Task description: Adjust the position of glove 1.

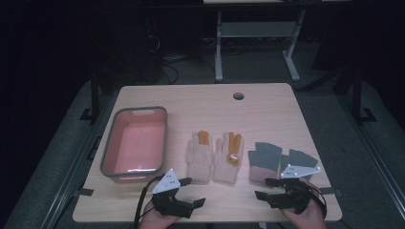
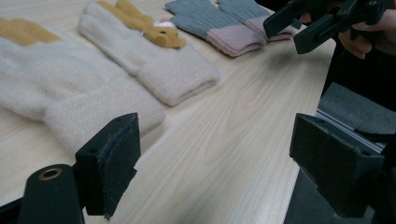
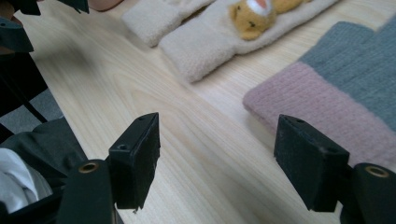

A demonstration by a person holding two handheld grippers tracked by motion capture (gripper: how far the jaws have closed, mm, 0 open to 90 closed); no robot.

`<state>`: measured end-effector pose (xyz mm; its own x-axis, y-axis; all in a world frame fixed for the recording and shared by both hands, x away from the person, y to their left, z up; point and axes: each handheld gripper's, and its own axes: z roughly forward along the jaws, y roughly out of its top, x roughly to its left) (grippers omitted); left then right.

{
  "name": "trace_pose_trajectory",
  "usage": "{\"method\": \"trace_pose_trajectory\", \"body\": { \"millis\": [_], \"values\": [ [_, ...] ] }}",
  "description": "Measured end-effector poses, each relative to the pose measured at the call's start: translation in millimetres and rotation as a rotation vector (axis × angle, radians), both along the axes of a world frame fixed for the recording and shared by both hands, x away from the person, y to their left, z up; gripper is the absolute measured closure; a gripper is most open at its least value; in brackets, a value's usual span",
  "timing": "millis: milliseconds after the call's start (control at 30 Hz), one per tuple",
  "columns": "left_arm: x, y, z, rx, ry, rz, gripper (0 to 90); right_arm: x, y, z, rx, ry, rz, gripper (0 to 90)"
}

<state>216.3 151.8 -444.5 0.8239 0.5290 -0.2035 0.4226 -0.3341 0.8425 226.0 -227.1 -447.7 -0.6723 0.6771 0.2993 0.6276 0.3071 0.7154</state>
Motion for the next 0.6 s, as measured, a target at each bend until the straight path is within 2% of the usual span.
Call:
{"method": "trace_pose_trajectory", "body": {
  "millis": [167, 400, 467, 500, 600],
  "values": [
    [-0.6, -1.3, 0.7, -0.003, 0.001, -0.003, 16.2, -0.1, 3.3, 0.7, -0.011, 0.006, 0.01, 30.6],
    [-6.1, -1.9, 2.0, 0.008, -0.028, -0.003, 16.2, -0.6, 10.4, 3.2, -0.024, 0.016, 0.029, 30.2],
    [-7.9, -1.5, 2.1, 0.009, -0.029, -0.002, 16.3, 1.7, 13.9, 5.1, -0.045, 0.009, 0.04, 30.0],
    [-9.4, -2.1, 2.2, 0.013, -0.032, -0.005, 16.3, 5.3, 17.8, 6.8, -0.06, 0.032, 0.038, 29.8],
    [-9.9, -2.9, 2.2, 0.014, -0.034, -0.008, 16.3, 8.8, 22.6, 9.4, -0.079, 0.038, 0.041, 29.7]
  ]
}}
